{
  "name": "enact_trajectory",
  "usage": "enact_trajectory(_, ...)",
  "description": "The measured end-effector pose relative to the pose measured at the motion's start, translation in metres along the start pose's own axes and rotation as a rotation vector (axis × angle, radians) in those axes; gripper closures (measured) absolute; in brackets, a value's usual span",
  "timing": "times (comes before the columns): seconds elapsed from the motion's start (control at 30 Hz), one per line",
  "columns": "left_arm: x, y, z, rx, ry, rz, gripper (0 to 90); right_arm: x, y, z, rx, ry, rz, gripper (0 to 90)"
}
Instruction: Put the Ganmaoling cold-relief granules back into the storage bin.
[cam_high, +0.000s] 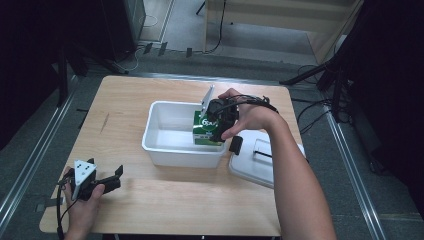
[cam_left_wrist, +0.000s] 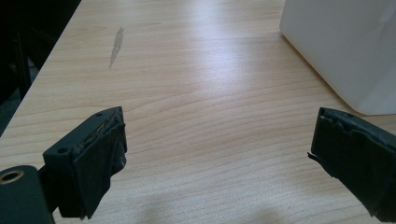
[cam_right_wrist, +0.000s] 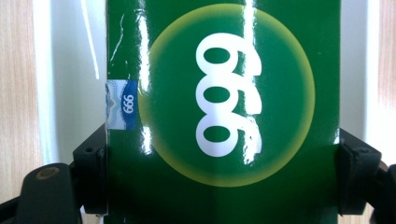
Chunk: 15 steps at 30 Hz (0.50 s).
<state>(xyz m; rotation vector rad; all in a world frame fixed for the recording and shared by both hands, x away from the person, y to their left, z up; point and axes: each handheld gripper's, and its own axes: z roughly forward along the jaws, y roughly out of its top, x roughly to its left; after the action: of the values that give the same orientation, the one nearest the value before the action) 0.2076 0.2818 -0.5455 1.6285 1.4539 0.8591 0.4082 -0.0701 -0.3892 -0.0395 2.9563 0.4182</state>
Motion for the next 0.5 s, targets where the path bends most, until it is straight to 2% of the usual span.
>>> enact_trajectory(0.5,0.000,0.000,0.000,-0.002,0.000,-0.001,4.2,0.001,0.001,0.023,0.054,0.031,-0.003,16.2)
